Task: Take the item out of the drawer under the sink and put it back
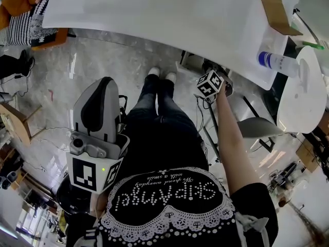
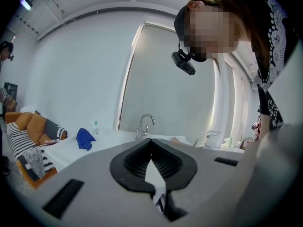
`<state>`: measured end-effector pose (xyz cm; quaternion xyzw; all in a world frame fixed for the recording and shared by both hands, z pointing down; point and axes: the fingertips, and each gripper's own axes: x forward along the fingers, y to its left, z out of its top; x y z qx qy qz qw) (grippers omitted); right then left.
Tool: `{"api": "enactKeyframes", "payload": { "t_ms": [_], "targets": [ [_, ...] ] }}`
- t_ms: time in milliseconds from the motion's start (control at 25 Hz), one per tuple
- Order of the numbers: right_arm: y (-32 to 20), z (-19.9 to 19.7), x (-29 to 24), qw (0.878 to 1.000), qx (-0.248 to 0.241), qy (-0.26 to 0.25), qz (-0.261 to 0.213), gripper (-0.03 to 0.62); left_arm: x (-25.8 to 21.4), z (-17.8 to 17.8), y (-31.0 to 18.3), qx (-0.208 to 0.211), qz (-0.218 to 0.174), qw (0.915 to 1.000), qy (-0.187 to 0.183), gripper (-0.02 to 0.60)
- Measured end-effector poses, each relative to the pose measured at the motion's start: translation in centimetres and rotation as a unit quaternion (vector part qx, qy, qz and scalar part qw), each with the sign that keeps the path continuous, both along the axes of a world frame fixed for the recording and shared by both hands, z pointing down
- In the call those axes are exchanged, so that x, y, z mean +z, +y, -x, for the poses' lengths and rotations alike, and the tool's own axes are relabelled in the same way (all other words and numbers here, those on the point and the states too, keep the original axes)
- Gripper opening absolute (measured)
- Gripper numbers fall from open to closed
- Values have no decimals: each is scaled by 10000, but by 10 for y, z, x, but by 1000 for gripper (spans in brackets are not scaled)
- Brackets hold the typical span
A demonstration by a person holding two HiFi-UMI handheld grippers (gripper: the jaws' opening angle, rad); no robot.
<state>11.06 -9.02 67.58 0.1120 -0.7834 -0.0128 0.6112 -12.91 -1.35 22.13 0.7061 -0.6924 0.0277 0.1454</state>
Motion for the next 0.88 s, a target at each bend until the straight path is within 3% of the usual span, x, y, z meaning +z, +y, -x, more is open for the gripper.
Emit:
{"api": "enactKeyframes", "payload": {
  "t_ms": [200,880],
  "targets": [
    [-2,1,-11,9972,597,-449,-41,25,-1,-1,1,57,-37,10000,20,5],
    [7,1,-47,9884,1106,-901,-520,25,-7,-8,6,544,-212,9982,114,5]
  ]
}}
